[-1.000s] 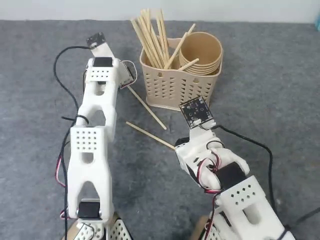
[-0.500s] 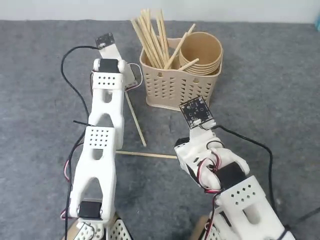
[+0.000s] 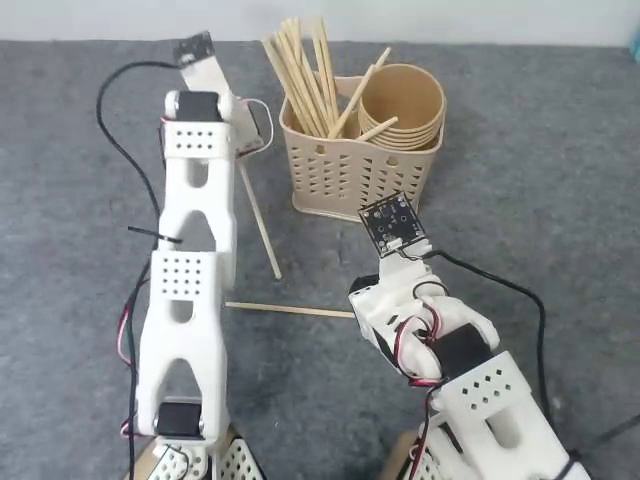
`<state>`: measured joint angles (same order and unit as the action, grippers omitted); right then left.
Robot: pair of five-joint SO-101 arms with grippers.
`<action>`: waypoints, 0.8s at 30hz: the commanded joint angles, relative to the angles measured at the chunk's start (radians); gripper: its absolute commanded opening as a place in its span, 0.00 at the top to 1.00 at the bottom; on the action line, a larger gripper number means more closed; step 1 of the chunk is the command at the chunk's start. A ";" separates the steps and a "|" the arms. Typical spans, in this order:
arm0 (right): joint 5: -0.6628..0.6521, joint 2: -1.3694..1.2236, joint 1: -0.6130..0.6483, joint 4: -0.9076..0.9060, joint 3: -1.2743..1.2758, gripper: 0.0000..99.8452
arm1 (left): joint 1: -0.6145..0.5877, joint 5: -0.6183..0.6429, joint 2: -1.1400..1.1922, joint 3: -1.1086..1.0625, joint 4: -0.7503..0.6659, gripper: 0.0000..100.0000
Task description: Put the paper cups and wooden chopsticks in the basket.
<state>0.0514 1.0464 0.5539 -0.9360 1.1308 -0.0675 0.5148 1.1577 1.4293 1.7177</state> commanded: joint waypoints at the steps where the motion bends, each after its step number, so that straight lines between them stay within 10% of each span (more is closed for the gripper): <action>1: -0.014 -0.002 0.008 -0.022 -0.009 0.98 | -0.009 -0.011 -0.304 -0.246 0.041 0.99; 11: -0.015 -0.013 0.260 -0.124 -0.006 0.97 | -0.009 -0.078 -0.674 -0.599 0.040 0.99; 24: -0.069 -0.025 0.275 -0.059 0.051 0.83 | -0.192 -0.288 -1.074 -0.765 0.040 0.99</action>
<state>0.0207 1.0434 0.8224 -1.0372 1.1876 -0.1995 0.2846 0.2478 0.7465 1.7177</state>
